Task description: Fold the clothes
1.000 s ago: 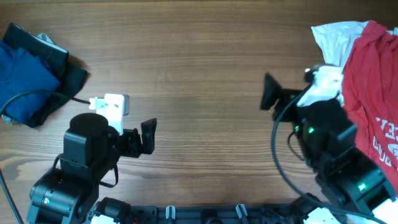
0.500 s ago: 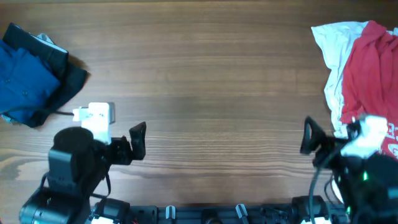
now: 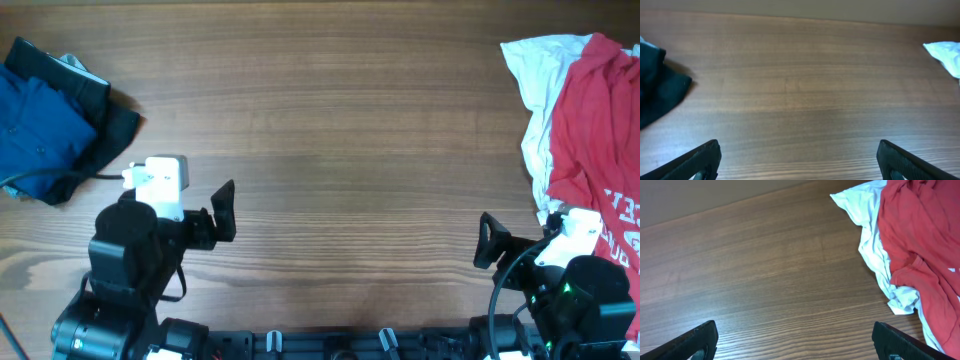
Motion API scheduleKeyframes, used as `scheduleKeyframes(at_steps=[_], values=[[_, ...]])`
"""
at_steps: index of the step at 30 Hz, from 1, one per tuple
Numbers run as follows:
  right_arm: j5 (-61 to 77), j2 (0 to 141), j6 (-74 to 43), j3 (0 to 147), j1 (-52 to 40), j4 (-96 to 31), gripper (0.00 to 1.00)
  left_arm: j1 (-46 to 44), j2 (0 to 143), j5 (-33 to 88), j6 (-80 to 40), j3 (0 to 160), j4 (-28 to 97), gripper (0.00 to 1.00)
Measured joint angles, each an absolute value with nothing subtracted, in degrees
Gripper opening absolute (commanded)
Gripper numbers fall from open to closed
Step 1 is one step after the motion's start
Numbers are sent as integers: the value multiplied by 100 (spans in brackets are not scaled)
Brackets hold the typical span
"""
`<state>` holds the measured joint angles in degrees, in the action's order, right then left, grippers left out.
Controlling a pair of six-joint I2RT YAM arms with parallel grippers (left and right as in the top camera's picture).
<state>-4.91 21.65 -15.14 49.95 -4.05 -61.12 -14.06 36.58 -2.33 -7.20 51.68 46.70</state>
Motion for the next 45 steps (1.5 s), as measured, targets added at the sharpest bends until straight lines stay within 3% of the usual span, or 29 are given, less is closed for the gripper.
scheduleKeyframes(at_steps=[14,29,34,41,45], values=[[-493,2165,-1514,4995,-405,-6128,100,-519,4104,-497,-777,5168,4287,100],[-493,2119,-1514,4995,-405,-6128,100,-475,4104,-513,-893,5168,4477,100],[-491,1511,-1514,4917,-408,-6117,100,-475,4104,-515,-895,5168,4480,100],[-541,180,-1533,3586,-408,-5819,100,-475,4104,-521,-910,5168,4491,100],[-558,115,-1577,2757,-408,-5531,99,-475,4104,-532,-910,5168,4495,100]])
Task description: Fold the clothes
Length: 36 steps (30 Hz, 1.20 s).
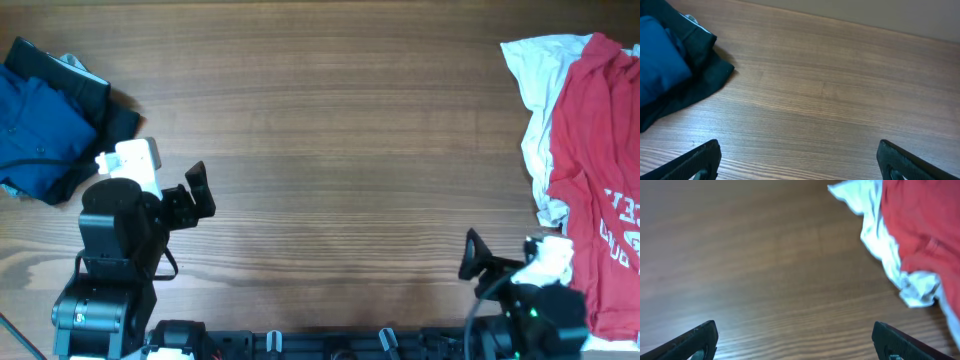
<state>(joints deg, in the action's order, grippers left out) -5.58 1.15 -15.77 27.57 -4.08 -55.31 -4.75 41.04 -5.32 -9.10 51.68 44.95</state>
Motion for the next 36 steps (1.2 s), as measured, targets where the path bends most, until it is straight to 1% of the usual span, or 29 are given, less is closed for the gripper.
scheduleKeyframes(at_steps=[5,11,16,21,24,29,33,36], values=[[-582,115,-1844,2252,-443,-5343,100,-475,4104,-532,-913,5168,4495,100],[-648,104,-1739,2139,-482,-3887,100,-475,4104,-532,-913,5168,4495,100],[-550,99,-1020,1638,-478,-2655,100,-475,4104,-532,-913,5168,4495,100],[-95,89,23,915,-375,-1081,100,-475,4104,-534,-913,5168,4493,100],[47,84,296,569,-246,-519,100,-475,4104,-532,-913,5168,4495,100],[137,84,484,128,-130,97,100,-475,4104,-532,-913,5168,4495,100],[150,84,554,67,-130,176,100,-475,4104,-532,-913,5168,4495,100],[152,82,567,51,-128,10,100,-475,4104,-532,-913,5168,4497,100]])
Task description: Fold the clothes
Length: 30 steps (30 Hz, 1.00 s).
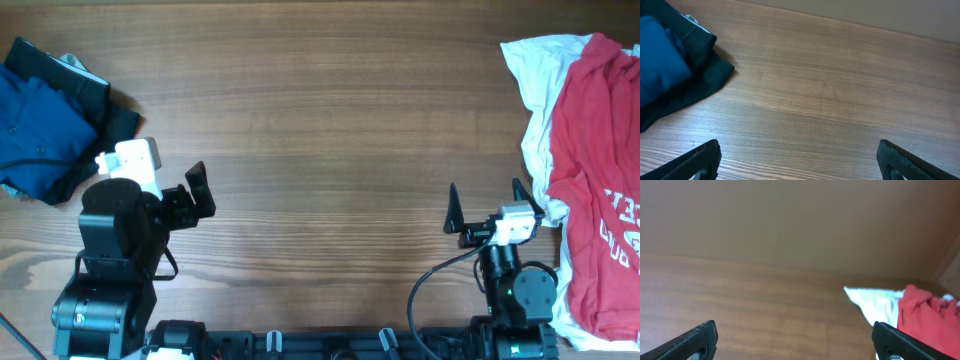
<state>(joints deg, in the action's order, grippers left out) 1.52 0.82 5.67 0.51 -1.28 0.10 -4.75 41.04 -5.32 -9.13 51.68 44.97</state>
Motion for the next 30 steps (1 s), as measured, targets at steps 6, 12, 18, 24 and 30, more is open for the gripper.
scheduleKeyframes(at_steps=[6,12,18,24,30], values=[[154,82,567,43,-128,-5,100,-475,4104,-532,-913,5168,4495,100],[172,82,569,43,-130,-5,100,-475,4104,-532,-913,5168,4495,100],[174,82,567,43,-130,-5,100,-475,4104,-532,-913,5168,4495,100],[174,169,569,43,-130,-5,100,-475,4104,-532,-913,5168,4495,100],[176,274,569,43,-130,-5,100,-475,4104,-534,-913,5168,4495,100]])
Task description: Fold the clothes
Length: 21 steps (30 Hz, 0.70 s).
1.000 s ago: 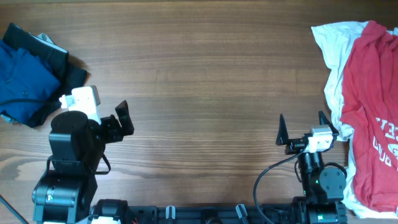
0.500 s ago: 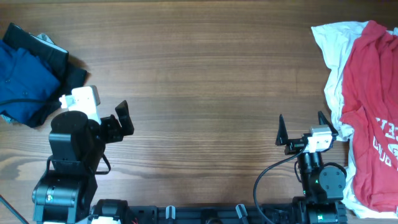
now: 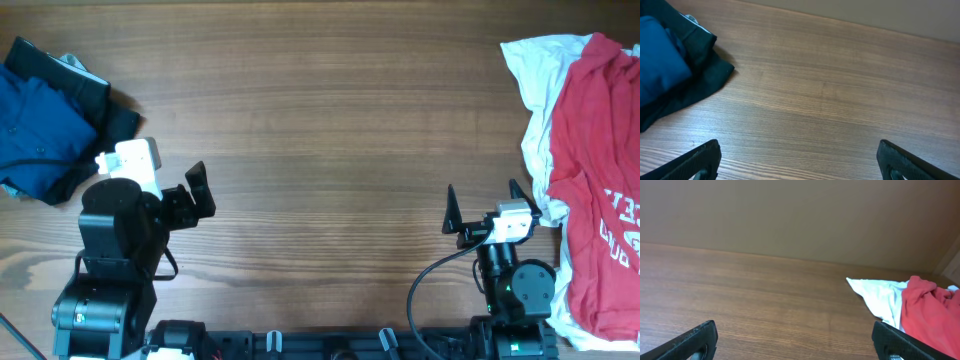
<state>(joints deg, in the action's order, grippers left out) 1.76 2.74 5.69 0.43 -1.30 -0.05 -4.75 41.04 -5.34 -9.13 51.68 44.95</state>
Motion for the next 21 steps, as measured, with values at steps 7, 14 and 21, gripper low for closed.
scheduleKeyframes(at_steps=[7,14,21], values=[[176,274,569,43,-130,-5,100,-475,4036,-532,-913,5168,4497,100],[178,276,569,43,-128,-1,100,-475,3361,-532,-915,5168,4869,100],[196,287,569,43,-128,1,100,-475,2126,-491,-930,4226,5288,100]])
